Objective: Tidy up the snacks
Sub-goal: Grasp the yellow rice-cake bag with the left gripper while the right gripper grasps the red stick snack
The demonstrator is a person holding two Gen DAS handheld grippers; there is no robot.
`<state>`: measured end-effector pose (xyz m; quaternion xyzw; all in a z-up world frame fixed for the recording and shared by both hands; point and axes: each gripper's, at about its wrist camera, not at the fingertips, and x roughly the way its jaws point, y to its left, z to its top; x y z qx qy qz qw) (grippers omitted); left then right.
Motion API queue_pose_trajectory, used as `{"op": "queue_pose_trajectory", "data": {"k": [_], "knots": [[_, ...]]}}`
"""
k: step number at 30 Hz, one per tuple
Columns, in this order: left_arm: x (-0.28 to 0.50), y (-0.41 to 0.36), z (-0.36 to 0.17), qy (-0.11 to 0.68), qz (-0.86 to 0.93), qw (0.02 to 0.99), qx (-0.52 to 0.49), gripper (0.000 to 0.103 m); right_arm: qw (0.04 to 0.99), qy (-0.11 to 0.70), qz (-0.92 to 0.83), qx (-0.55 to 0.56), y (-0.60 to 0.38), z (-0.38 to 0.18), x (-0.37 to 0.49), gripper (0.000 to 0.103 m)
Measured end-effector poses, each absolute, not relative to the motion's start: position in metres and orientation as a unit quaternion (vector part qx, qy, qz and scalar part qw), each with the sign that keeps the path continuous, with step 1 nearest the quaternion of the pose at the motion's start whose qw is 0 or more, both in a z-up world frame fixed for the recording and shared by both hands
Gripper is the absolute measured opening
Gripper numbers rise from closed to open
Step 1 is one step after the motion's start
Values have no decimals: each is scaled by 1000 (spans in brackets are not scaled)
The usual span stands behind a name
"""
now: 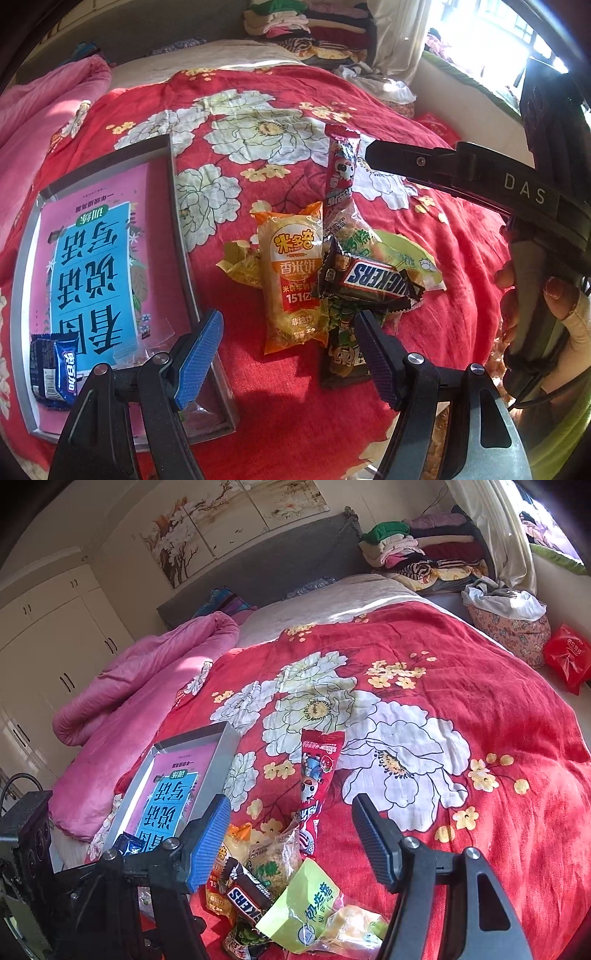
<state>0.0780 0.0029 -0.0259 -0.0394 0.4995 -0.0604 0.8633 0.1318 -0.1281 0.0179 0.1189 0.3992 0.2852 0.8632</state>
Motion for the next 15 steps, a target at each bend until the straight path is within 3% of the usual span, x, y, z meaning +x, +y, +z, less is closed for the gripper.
{"op": "queue_pose_trajectory", "data": {"k": [7, 15], "knots": [[88, 4, -38, 514, -57, 855, -46, 75, 844, 437, 292, 109, -114, 0, 156, 67], [97, 3, -44, 519, -59, 851, -53, 75, 816, 478, 308, 101, -100, -25, 173, 55]]}}
